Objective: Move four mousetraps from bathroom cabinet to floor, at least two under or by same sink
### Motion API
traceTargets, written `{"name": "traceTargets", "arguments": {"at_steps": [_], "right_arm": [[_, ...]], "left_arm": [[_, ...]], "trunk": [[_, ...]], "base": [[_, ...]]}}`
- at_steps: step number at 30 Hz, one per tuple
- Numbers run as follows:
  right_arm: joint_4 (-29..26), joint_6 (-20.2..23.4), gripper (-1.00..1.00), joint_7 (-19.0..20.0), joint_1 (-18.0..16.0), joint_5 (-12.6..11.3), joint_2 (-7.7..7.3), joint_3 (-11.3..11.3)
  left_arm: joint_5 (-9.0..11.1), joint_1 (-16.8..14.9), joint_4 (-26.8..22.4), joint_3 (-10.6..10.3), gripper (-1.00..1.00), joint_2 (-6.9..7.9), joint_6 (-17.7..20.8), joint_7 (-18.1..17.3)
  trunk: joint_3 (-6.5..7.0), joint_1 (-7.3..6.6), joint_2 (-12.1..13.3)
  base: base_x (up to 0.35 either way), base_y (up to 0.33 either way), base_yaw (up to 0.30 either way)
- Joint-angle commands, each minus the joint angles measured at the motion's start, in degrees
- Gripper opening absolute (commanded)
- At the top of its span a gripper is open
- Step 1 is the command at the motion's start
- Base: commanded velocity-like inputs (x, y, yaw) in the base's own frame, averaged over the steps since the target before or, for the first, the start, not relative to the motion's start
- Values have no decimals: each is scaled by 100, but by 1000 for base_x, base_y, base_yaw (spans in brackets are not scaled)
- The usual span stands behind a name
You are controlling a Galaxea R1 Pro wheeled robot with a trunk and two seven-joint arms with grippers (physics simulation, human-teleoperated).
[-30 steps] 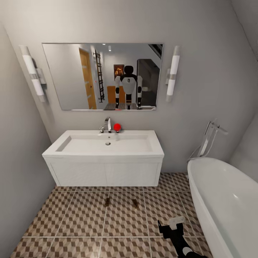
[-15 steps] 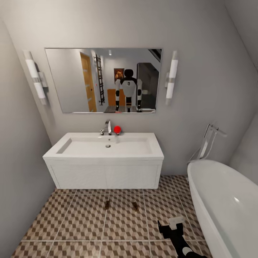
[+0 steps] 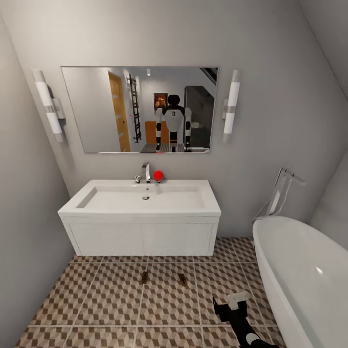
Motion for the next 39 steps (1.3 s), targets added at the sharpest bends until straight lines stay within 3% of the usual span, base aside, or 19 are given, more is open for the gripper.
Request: {"name": "traceTargets", "arguments": {"at_steps": [1,27,37,38,39], "right_arm": [[7,-19,100,-14,-6,-56,2,52],[14,-14,100,3,105,-56,7,54],[15,-10,100,-1,669,-56,-65,46],[15,-13,100,-3,792,-56,-114,45],[15,-30,100,10,970,-56,-260,45]], "left_arm": [[28,-4,-1,-50,100,2,-13,32],[29,-4,17,-50,100,-7,-13,32],[32,-4,18,-50,100,-7,-13,32],[29,-4,20,-50,100,-7,-13,32],[28,-4,23,-50,100,-7,-13,32]], "trunk": [[-13,3,-13],[-12,3,-13],[-12,3,-13],[-12,3,-13],[-12,3,-13]], "base": [[0,0,0],[0,0,0],[0,0,0],[0,0,0],[0,0,0]]}}
